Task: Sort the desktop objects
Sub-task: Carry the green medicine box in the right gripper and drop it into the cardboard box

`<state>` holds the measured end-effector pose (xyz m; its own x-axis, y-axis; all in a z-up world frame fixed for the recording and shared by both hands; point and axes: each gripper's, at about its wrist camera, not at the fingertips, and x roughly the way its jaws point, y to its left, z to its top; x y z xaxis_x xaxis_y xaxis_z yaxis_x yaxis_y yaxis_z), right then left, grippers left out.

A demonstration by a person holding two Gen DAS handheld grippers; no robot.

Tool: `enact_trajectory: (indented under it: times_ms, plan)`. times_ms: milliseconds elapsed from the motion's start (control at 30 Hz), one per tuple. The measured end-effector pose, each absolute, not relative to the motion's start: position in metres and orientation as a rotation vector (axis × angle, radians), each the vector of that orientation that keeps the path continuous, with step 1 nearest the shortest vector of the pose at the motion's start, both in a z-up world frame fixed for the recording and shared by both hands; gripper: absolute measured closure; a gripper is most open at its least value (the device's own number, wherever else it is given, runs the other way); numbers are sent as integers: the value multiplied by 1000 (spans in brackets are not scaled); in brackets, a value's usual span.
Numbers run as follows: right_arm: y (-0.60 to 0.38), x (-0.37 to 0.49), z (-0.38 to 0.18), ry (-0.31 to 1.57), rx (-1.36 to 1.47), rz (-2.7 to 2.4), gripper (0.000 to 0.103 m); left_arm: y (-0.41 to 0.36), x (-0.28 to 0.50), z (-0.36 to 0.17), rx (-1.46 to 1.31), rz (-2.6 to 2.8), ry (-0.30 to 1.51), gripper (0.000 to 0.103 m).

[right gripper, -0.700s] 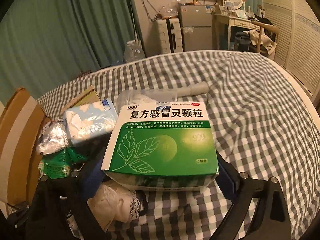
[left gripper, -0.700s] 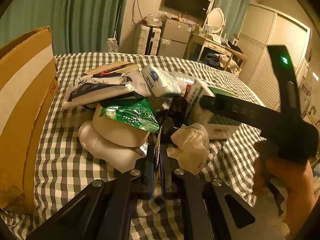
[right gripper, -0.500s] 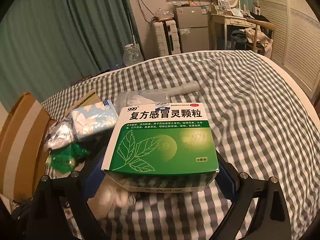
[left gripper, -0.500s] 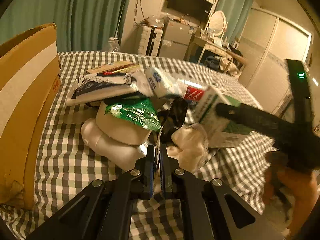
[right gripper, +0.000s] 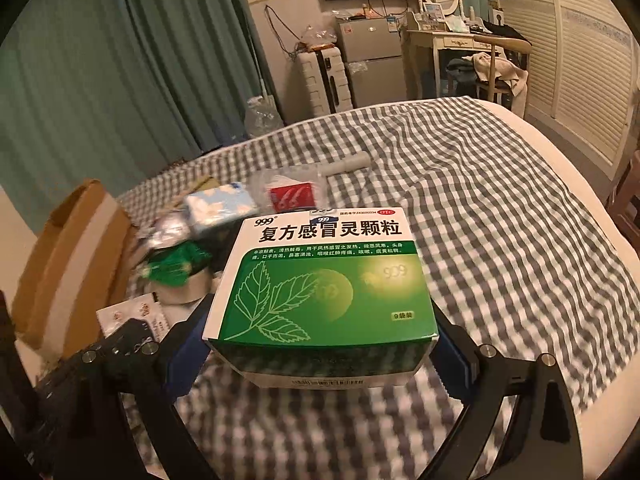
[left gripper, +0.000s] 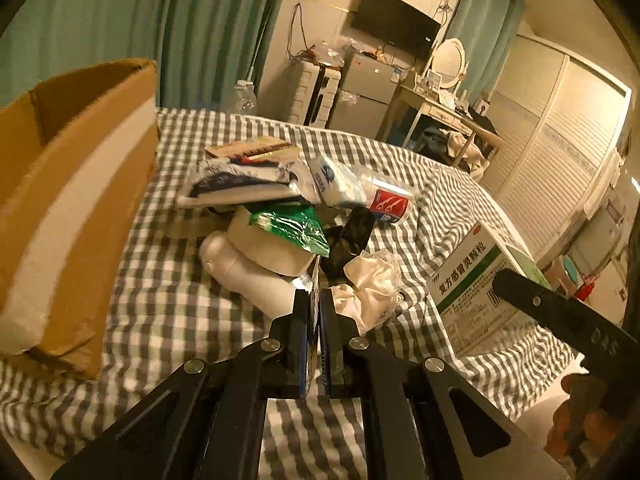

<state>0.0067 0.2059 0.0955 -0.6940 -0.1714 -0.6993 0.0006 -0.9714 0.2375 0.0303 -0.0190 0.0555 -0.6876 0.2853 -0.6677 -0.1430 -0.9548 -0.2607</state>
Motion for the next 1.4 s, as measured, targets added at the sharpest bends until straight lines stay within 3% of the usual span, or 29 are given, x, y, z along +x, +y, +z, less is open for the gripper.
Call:
enact_trajectory:
  times_ms: [400,733,1300,1367,1400]
  plan:
    - [138,28,179,-326,945,-2698,8,-95,40,151,-994,2676,-335,98]
    - [24,21,255,-216,785,-2541,8,-200,31,225,-939,2874,-127,97]
    - [-110,-16,166,-187,1078,-2341,8,-294,17,125,-1144,2819,-198,97]
    - [-115,-21,160,-199,1088,-2348,6,-302,15,117,-1132,2844,-201,96]
    - [-119,-21,161,-201,1092,-2354,6,-305,14,115,-1124,2866,-195,90]
